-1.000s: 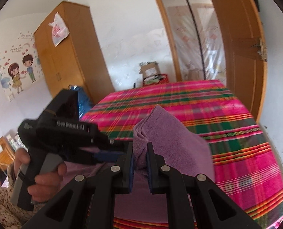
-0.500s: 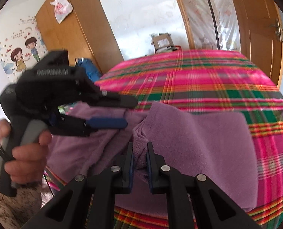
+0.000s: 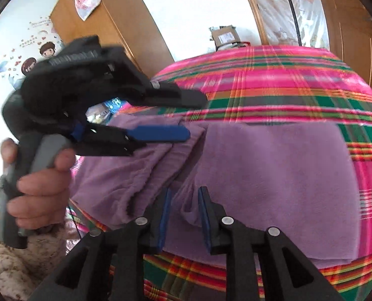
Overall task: Fold clothes
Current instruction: 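Lower the folded edge onto the garment and open both grippers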
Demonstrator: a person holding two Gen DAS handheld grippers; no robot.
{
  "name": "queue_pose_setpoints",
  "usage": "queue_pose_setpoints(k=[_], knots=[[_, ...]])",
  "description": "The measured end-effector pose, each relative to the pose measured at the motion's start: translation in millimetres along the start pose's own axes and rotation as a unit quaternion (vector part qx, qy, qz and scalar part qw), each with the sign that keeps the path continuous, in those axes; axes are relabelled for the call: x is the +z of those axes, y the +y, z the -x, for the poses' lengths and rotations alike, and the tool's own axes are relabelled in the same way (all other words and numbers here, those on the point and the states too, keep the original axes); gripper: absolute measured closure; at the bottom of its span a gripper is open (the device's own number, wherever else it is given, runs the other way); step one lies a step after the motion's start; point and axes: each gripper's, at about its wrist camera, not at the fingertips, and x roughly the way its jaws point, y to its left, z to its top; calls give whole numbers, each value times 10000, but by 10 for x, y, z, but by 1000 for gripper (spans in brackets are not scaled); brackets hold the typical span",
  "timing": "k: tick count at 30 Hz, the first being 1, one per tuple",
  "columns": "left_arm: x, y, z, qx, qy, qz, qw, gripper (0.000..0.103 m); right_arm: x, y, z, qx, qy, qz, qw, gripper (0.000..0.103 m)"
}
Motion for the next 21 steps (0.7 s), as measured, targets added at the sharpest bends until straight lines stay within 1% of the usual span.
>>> queue_pose_setpoints(k=[3,5,8,10,11,13,15,17,18,21], knots=[[6,-78,-103,24,55,-61,10000,56,28,-98,221,-53,-219,-63,9997,79],[2,-121,-138,27,57,-87,9999,56,27,-212,345,-107,-368,-219,9990,78],[-5,-184,-169,54,-36,-172,9998,56,36,-450,367,-834,-430,-489,9944,76],[-14,-254,-191,137,-142,-408,9990,56,-8,-566,333,-988,-336,-688,9922,74],[-23,-275,-224,164,-128,-459,9987,56,-36,-600,310,-971,-280,-746,9921,74],[-21,-257,-287,90,-26,-370,9993,56,-91,-665,265,-937,-169,-855,9918,74],[-24,-234,-334,42,30,-286,9996,56,-99,-657,241,-908,-120,-767,9928,73],[-28,-242,-359,128,50,-357,9993,56,-89,-600,251,-985,-56,-595,9933,73],[-30,-246,-373,173,62,-397,9990,56,-79,-594,274,-996,-99,-567,9934,73],[-12,-165,-404,302,111,-224,9992,56,-16,-547,309,-950,-295,-490,9938,73]])
